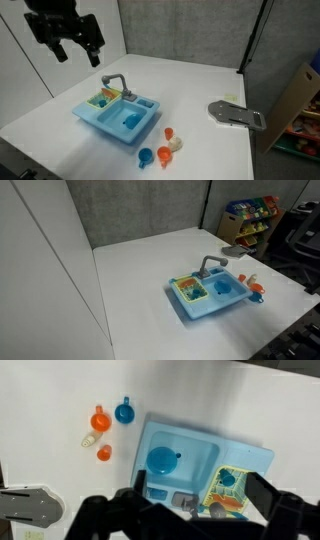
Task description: Remove the orange cup from the sink and put it on the cupboard
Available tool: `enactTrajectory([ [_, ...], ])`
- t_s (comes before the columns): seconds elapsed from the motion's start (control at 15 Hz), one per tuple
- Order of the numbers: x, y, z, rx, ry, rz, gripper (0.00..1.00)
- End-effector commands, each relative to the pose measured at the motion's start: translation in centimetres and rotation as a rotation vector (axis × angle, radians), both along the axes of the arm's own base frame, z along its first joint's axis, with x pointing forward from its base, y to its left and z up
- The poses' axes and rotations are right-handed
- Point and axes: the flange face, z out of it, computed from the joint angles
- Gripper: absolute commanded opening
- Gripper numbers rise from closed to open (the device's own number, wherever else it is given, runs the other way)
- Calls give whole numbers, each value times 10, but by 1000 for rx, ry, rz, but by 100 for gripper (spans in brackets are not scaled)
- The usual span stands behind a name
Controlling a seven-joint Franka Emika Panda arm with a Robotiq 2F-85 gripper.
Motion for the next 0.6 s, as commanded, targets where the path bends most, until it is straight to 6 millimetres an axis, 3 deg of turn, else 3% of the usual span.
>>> enactTrajectory([
  [0.0, -15, 1, 15, 14, -38, -28, 100],
  [0.53, -13, -1, 16, 3, -45, -12, 100],
])
